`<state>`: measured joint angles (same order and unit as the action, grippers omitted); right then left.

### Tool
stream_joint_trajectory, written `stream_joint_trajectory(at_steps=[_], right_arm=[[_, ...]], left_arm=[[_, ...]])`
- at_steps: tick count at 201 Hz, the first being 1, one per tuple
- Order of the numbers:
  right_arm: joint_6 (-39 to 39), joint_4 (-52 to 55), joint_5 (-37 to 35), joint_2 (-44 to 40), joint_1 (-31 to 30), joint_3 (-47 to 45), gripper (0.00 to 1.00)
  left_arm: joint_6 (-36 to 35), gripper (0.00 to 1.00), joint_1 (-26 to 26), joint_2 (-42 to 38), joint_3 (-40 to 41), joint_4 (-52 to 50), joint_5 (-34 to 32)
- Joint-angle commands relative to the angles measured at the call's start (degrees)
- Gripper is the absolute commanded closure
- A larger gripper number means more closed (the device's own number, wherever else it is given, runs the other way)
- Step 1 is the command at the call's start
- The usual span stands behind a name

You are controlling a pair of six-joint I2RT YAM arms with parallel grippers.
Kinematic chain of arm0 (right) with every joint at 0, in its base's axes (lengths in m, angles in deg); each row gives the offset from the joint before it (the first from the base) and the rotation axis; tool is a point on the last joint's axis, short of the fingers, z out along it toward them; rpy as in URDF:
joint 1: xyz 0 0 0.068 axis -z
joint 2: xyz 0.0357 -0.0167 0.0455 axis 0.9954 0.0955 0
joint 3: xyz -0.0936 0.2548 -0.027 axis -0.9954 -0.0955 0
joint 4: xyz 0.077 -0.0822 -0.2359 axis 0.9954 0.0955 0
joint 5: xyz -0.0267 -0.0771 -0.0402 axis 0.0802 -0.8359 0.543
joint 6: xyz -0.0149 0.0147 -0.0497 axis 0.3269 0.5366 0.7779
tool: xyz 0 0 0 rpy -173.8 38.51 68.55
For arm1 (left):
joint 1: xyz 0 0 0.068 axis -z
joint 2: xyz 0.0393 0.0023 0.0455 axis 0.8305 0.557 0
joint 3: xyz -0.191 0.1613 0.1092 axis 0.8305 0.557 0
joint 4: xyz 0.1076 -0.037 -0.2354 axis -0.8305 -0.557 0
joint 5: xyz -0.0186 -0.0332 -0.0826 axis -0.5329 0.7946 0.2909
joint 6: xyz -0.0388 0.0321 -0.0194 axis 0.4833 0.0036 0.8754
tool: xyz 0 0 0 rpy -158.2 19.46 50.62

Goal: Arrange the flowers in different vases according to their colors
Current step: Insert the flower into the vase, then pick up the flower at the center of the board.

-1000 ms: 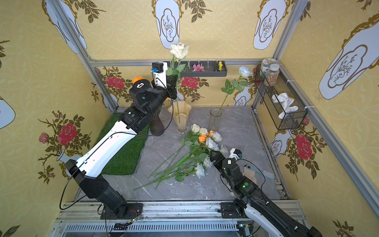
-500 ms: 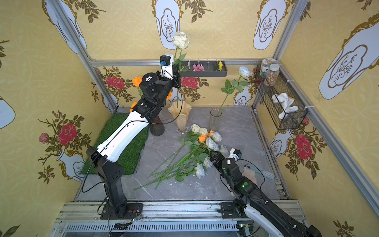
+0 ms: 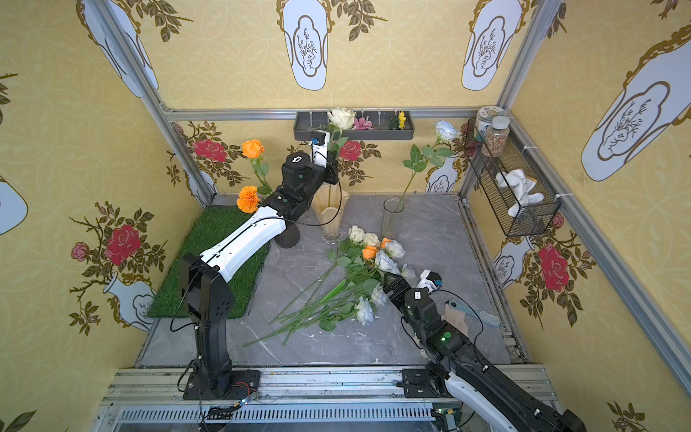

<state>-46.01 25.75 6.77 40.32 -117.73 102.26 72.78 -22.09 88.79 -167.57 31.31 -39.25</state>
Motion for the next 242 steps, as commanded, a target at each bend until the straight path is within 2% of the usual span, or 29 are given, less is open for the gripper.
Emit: stream_joint_trajectory(at_steps=[1,6,26,49,98,143,189,218,242], right_arm=[[0.57,-2.35,-0.91,0.19,0.09,-0.07,0.03],[0.5,-2.36,-0.91,0.3,0.08,-0.07,0.03],[0.48,-2.35,-0.76,0.59,0.08,0.15,0.03],[0.48,-2.23,-0.8,0.74,0.15,0.23,0.03],[0.66,-1.84,-0.12,1.4,0.17,0.87,0.03],[0.61,-0.88,0.76,0.96,0.07,1.16,0.03],[0.26,0.28,1.93,0.35,0.08,1.42,0.03],[0.19,0.89,2.61,0.07,0.08,1.66,0.03],[0.05,1.22,2.92,0.3,0.08,1.87,0.03]], left_arm=[[1.09,1.0,0.03,0.35,1.62,1.26,0.1],[1.31,1.0,0.04,0.33,1.85,0.99,0.17],[1.9,0.88,0.04,0.24,2.11,-0.78,0.62],[2.76,0.62,0.29,-0.57,1.62,-4.69,2.25],[3.08,0.44,3.54,-5.63,3.54,-8.42,2.41],[5.59,0.35,6.56,-13.44,8.41,-9.21,0.06],[14.16,0.2,8.54,-26.43,19.77,-14.48,1.0],[21.15,0.17,8.99,-32.96,28.76,-20.92,3.45],[26.58,0.18,9.18,-34.75,35.15,-25.98,5.63]])
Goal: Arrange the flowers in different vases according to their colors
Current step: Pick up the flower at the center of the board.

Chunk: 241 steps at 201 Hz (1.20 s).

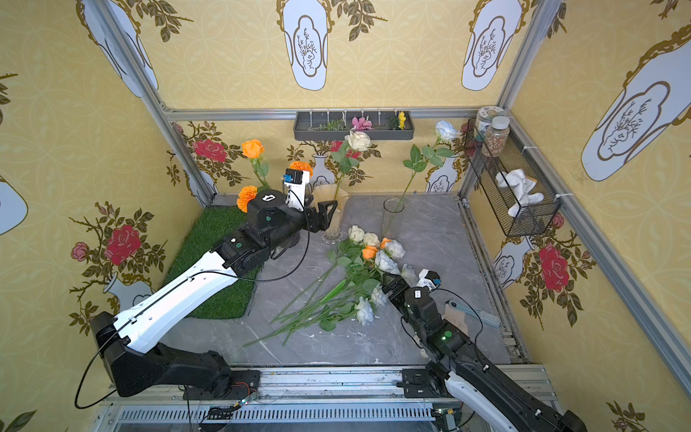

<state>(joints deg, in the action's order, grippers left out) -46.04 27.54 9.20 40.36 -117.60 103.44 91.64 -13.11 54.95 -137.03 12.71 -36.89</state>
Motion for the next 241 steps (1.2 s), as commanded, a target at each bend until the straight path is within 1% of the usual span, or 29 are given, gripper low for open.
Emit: stream_joint_trajectory(at_steps=[1,19,31,48,56,78,115,137,164,189,241], right_arm=[[0.07,-0.56,0.51,0.28,-0.05,0.69,0.03],[-0.02,-0.22,0.78,0.65,-0.01,1.02,0.03],[-0.04,0.04,0.96,1.04,-0.05,1.27,0.03],[-0.29,0.46,1.06,1.52,-0.04,1.55,0.03],[-0.46,0.67,1.15,1.69,-0.03,1.73,0.03],[-0.77,1.16,1.15,1.93,-0.05,1.83,0.03],[-1.69,1.85,0.51,2.28,0.03,1.92,0.03],[-1.77,1.83,0.46,2.67,0.02,2.13,0.03],[-1.93,1.87,0.32,3.53,0.03,2.41,0.03],[-2.14,2.41,0.24,4.23,0.04,2.88,0.03],[-2.29,2.65,-0.01,4.35,0.06,2.97,0.03]], left_arm=[[7.91,0.18,0.19,-0.91,4.92,-7.56,3.35],[11.35,0.22,0.29,-0.49,9.77,-9.12,5.54],[13.26,0.23,0.28,0.54,12.75,-9.15,6.23],[14.5,0.27,0.27,3.53,14.86,-9.65,6.5],[14.53,0.3,0.28,5.5,15.31,-9.96,6.9],[14.78,0.39,0.26,11.21,14.5,-11.38,7.69],[14.69,0.51,0.26,21.21,10.69,-16.77,7.08],[15.1,0.53,0.26,23.59,11.26,-16.62,6.8],[14.75,0.53,0.14,25.57,11.86,-16.25,6.45],[13.62,0.57,-0.02,27.06,10.96,-16.46,5.47],[12.9,0.64,-2.0,30.13,9.53,-16.79,6.3]])
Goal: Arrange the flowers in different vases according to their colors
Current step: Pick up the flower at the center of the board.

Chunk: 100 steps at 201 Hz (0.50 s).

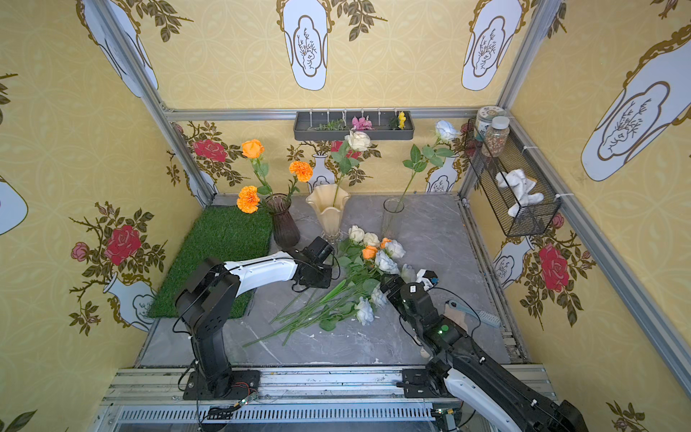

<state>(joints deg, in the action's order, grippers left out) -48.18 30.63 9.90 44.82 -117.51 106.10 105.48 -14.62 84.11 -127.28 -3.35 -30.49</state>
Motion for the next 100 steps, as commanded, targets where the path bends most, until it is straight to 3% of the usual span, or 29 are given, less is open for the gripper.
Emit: stream_joint_trajectory(at_steps=[1,53,100], right_arm=[[-0.16,-0.45,-0.75,-0.07,-0.04,0.3,0.03],[-0.34,-0.27,-0.69,0.76,-0.05,0.68,0.03],[-0.87,0.84,-0.78,1.38,-0.03,1.34,0.03]], left_arm=[[-1.0,0.64,-0.49,0.97,-0.22,-0.73,-0.13],[-2.37,0.69,-0.52,2.34,-0.88,-1.03,0.36],[-3.26,0.82,-0.17,3.25,-1.74,-1.63,0.25]])
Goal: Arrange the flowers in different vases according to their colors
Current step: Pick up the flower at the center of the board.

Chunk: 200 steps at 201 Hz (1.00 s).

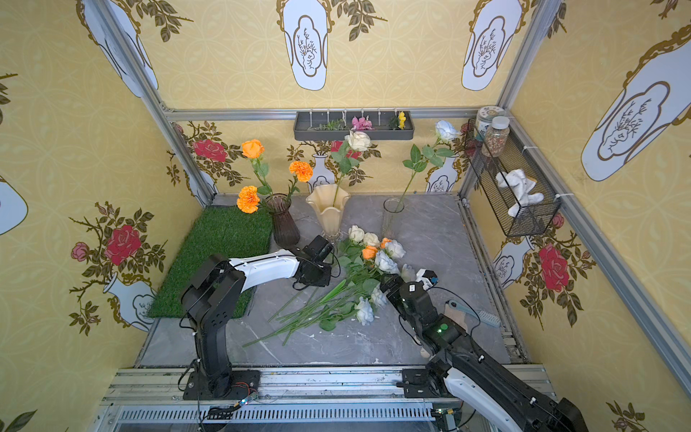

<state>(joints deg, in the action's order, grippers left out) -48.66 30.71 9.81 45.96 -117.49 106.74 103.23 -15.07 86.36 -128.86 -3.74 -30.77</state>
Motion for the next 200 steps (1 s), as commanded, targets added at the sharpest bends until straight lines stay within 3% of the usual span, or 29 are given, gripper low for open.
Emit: stream_joint_trajectory(at_steps=[1,64,137,200], right_arm=[[-0.43,0.76,-0.69,0.29,-0.06,0.67,0.03],[-0.72,1.9,-0.76,1.0,-0.03,1.34,0.03],[-0.83,2.05,-0.74,0.7,-0.08,1.33,0.03],[-0.88,1.99,-1.11,-0.27,-0.03,0.91,0.03]], left_arm=[[-0.96,0.82,0.31,0.99,-0.15,-1.27,0.51],[-3.96,1.0,1.67,0.43,-0.02,-0.62,-4.03],[-12.45,1.0,3.58,-7.32,1.19,7.15,-9.13],[-18.0,1.0,4.1,-10.41,-4.58,8.55,-10.38]])
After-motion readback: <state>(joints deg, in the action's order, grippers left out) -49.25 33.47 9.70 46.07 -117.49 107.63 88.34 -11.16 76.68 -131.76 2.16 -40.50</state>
